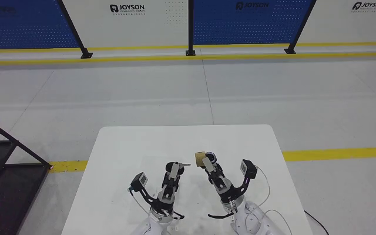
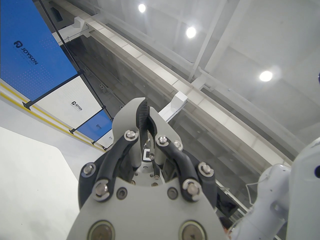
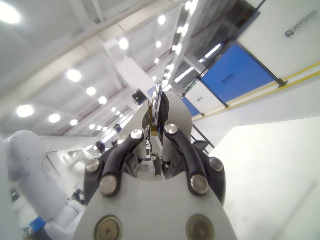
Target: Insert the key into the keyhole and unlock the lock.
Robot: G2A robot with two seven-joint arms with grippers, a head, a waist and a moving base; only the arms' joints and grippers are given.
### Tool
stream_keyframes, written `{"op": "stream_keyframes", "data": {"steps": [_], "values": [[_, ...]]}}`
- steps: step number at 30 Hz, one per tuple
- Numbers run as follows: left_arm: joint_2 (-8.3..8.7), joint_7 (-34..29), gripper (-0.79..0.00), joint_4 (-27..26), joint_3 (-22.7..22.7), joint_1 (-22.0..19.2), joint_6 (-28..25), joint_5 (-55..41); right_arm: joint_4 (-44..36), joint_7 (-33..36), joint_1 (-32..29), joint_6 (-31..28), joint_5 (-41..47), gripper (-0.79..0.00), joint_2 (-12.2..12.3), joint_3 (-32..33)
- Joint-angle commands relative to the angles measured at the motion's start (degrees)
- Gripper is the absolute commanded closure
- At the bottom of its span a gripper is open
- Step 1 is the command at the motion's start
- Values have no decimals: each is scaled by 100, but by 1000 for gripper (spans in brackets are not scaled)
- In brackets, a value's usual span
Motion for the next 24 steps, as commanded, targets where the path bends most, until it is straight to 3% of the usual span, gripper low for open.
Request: {"op": "stream_keyframes", "data": {"steps": [1, 24], "values": [[-17, -44, 0, 28, 38, -25, -21, -66, 0, 0, 0, 0, 0, 0, 0, 0], [-174, -111, 0, 207, 94, -198, -79, -239, 0, 0, 0, 0, 0, 0, 0, 0]]}}
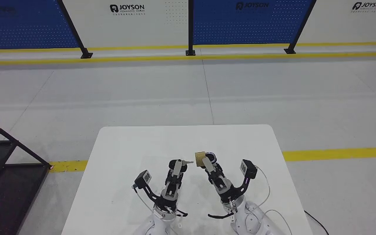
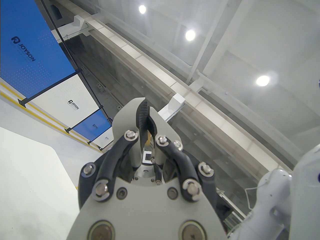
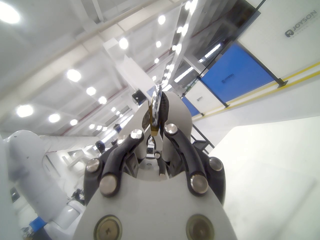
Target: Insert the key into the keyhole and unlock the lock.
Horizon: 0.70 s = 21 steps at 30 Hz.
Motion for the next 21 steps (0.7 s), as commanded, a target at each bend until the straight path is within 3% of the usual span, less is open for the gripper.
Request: {"op": "stream_keyframes", "data": {"steps": [1, 21], "values": [[-14, -32, 0, 28, 20, -18, -31, -35, 0, 0, 0, 0, 0, 0, 0, 0], [-122, -186, 0, 124, -25, -95, -17, -144, 0, 0, 0, 0, 0, 0, 0, 0]]}}
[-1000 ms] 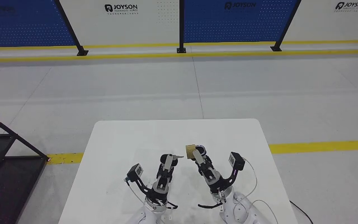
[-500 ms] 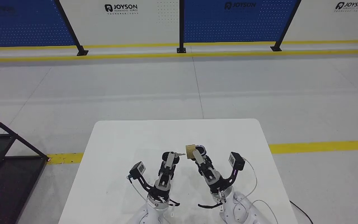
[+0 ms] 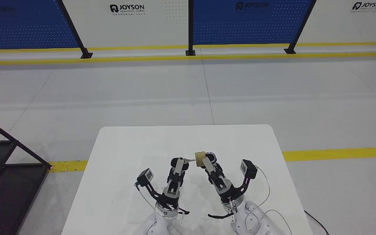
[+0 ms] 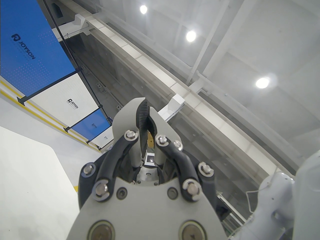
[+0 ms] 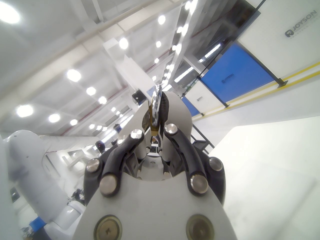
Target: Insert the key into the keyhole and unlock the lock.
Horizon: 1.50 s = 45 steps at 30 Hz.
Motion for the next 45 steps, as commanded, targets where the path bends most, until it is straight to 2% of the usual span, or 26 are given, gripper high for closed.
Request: {"op": "stream_keyframes", "data": {"steps": [1, 30, 45], "values": [[-8, -18, 0, 1, -10, 0, -6, -6, 0, 0, 0, 0, 0, 0, 0, 0], [-130, -232, 0, 28, -67, -2, -8, 16, 0, 0, 0, 0, 0, 0, 0, 0], [-185, -277, 0, 93, -82, -7, -46, 128, -122, 261, -54, 216, 13, 0, -41, 47]]}}
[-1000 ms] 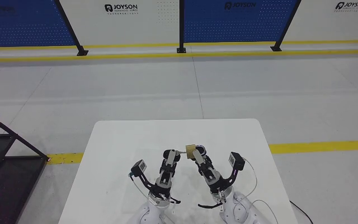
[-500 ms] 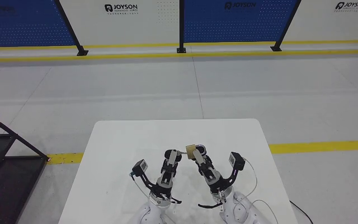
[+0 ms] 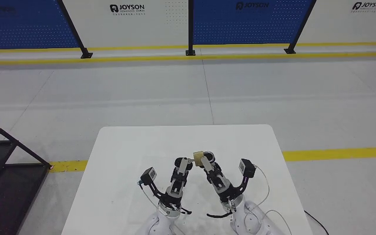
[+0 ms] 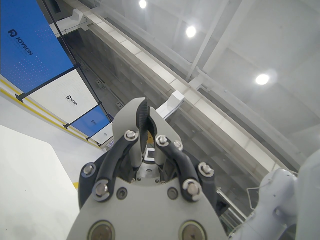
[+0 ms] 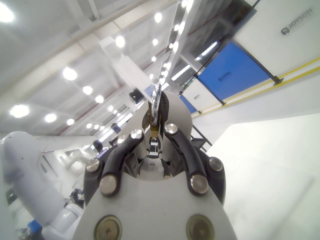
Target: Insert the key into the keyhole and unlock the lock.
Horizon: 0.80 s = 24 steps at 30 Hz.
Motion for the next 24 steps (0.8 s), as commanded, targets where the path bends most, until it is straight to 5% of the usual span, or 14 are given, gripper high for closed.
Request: {"op": "stream_keyframes", "data": {"steps": [1, 8, 9, 10, 11, 12, 15, 20, 24], "values": [[-5, -22, 0, 6, -1, 1, -1, 43, 0, 23, -5, 2, -27, 0, -6, -1], [-23, -60, -37, 28, -12, 10, 17, 130, -2, 46, -22, 7, -68, 0, -26, 25], [-25, -60, -289, 32, -18, 11, 14, 132, -6, 40, -27, -2, -64, 0, -28, 36], [-26, -60, -385, 39, -29, 12, 9, 133, -7, 34, -33, -16, -60, 0, -29, 49], [-26, -56, -579, 42, -48, 14, 1, 131, -9, 32, -40, -29, -53, 0, -29, 65], [-24, -58, -653, 44, -66, 20, -17, 127, -12, 35, -47, -40, -46, 0, -29, 81], [-13, -74, -662, 26, -148, 47, -74, 111, -27, 57, -66, -72, -22, 0, -29, 125], [7, -178, -560, -15, -250, 109, -181, 103, -42, 94, -92, -92, -1, 0, -35, 164], [30, -330, -394, -2, -335, 132, -240, 226, -42, 161, -99, -60, 10, 0, -39, 191]]}}
